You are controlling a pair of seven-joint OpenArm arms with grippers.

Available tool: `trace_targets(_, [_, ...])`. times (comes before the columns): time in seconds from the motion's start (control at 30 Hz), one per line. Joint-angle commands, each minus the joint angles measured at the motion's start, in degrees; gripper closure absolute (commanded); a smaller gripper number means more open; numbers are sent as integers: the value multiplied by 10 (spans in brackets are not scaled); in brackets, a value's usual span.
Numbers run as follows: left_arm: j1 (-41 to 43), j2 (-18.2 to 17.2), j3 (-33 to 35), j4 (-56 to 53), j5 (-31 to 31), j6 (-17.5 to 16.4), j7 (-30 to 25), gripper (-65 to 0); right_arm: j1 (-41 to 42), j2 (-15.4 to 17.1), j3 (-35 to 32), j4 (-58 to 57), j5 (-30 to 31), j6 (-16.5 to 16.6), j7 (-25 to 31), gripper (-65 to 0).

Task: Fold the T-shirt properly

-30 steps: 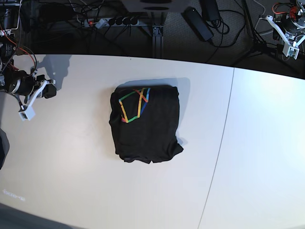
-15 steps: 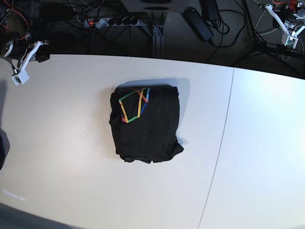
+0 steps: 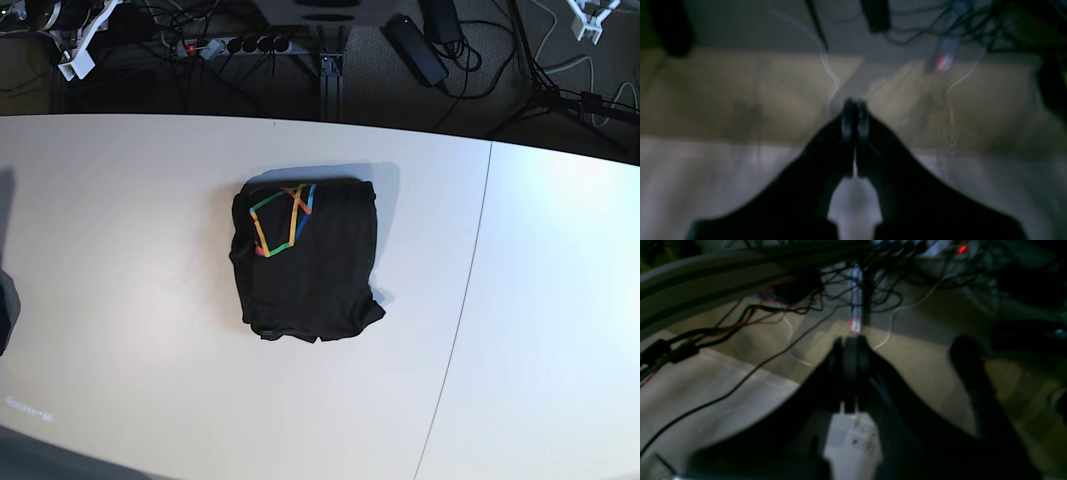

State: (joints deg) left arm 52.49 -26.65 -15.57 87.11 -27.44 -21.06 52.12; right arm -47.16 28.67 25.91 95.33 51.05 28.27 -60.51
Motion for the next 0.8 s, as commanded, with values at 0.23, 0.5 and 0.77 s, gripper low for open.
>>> trace_targets(0.23, [-108,-4,166,-165,58,42,-4,0,5,-41,-28,-116,-46,23,5,0])
trace_targets(0.5, [-240,43,226,-305,81,42,9,0,73,-47,-84,-263,-74,-1,5,0])
trace_targets(0.77, [-356,79,297,-454,110,42,1,0,187,-93,-134,-394,-162,-30,5,0])
